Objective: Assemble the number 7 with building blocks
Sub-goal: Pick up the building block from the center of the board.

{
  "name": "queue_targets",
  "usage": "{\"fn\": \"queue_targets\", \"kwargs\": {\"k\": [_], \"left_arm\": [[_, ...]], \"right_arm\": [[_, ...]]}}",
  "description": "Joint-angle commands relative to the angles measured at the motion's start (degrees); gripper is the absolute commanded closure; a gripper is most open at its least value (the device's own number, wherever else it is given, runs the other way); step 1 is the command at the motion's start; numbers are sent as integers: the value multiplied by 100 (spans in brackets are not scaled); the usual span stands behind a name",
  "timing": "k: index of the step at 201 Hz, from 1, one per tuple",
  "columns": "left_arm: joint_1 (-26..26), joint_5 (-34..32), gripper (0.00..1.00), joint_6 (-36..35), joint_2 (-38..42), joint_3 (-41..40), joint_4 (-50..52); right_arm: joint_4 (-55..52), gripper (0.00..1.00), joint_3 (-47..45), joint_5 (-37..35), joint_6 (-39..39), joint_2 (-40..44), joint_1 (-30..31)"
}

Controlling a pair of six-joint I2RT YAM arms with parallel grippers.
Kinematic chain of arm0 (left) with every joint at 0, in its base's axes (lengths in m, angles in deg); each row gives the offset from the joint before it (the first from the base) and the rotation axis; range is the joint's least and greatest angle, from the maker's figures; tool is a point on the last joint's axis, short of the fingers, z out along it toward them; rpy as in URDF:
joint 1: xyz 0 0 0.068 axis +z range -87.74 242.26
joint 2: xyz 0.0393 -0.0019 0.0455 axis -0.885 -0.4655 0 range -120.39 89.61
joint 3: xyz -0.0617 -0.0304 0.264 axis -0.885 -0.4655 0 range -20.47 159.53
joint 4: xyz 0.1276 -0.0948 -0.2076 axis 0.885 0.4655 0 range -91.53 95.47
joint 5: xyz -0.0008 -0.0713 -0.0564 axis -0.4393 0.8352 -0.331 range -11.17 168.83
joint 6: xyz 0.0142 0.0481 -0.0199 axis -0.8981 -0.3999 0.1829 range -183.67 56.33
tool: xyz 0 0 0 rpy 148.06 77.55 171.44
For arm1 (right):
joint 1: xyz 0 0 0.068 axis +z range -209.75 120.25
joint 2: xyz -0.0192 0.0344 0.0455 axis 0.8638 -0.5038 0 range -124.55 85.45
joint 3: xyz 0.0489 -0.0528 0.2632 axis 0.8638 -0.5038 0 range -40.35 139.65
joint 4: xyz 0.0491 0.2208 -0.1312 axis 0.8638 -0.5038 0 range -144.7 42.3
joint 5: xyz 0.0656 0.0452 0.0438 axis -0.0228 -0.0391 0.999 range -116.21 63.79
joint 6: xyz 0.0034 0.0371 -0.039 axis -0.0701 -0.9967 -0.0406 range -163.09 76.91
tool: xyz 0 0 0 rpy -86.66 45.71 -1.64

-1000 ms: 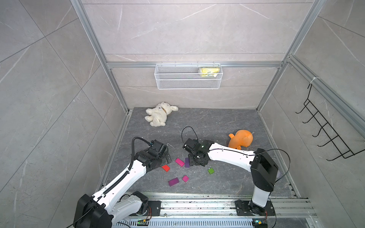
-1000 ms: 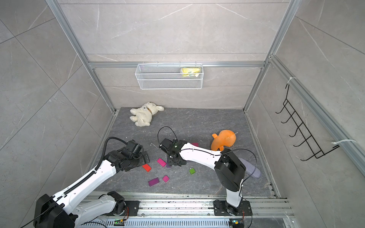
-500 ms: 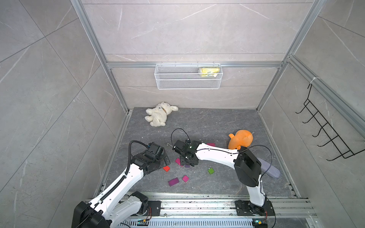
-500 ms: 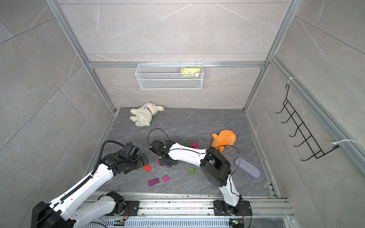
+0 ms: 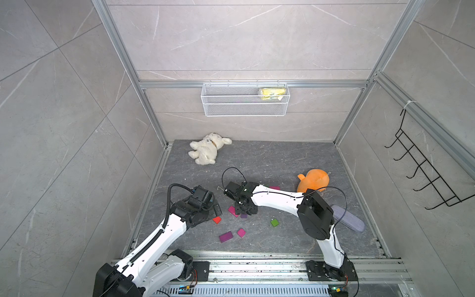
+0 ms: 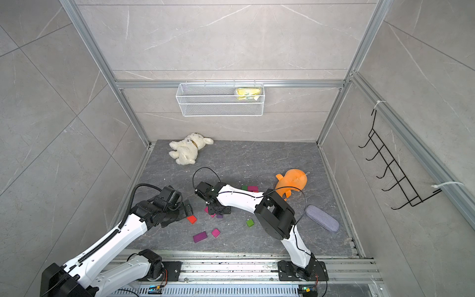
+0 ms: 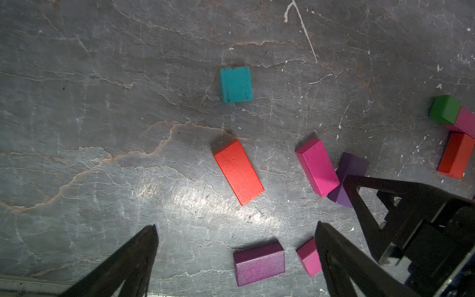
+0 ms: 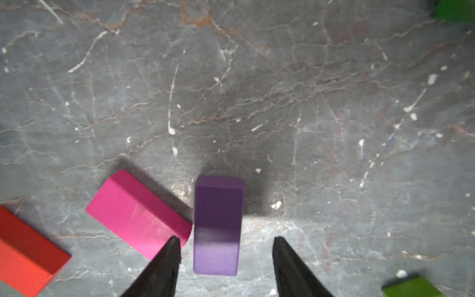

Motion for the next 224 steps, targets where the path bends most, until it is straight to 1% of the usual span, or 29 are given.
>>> {"fn": "queue_targets", "kwargs": {"k": [1, 56, 93, 105, 122, 138, 145, 174, 188, 202, 224], "left_arm": [[41, 57, 1, -97, 82, -10, 12], [50, 65, 1, -113, 33, 16, -33], [59, 66, 1, -97, 32, 17, -32], [63, 66, 1, -95, 32, 17, -28], [58, 66, 1, -87, 41, 16, -15], [59, 74, 1, -88, 29, 34, -15], [58, 83, 1, -93, 24, 54, -15], [58, 201, 1, -113, -44, 94, -112], [61, 272, 1, -119, -130, 130, -193], [58, 363, 1, -125, -231, 177, -254], [50, 494, 1, -104, -390, 245, -362]], "right_arm": [[49, 41, -5, 56, -7, -126, -59], [66, 45, -20, 163, 79, -252, -114], [-25, 50, -19, 216, 125, -414, -114], [-10, 53, -64, 223, 125, -405, -114], [48, 62, -130, 225, 116, -329, -114], [114, 70, -181, 212, 113, -155, -111], [124, 72, -179, 185, 122, -62, -119], [-36, 74, -116, 9, 325, 373, -185], [-80, 74, -248, -44, 428, 621, -291], [-46, 74, -555, -89, 506, 913, -446], [113, 74, -1294, -118, 635, 1475, -830]]}}
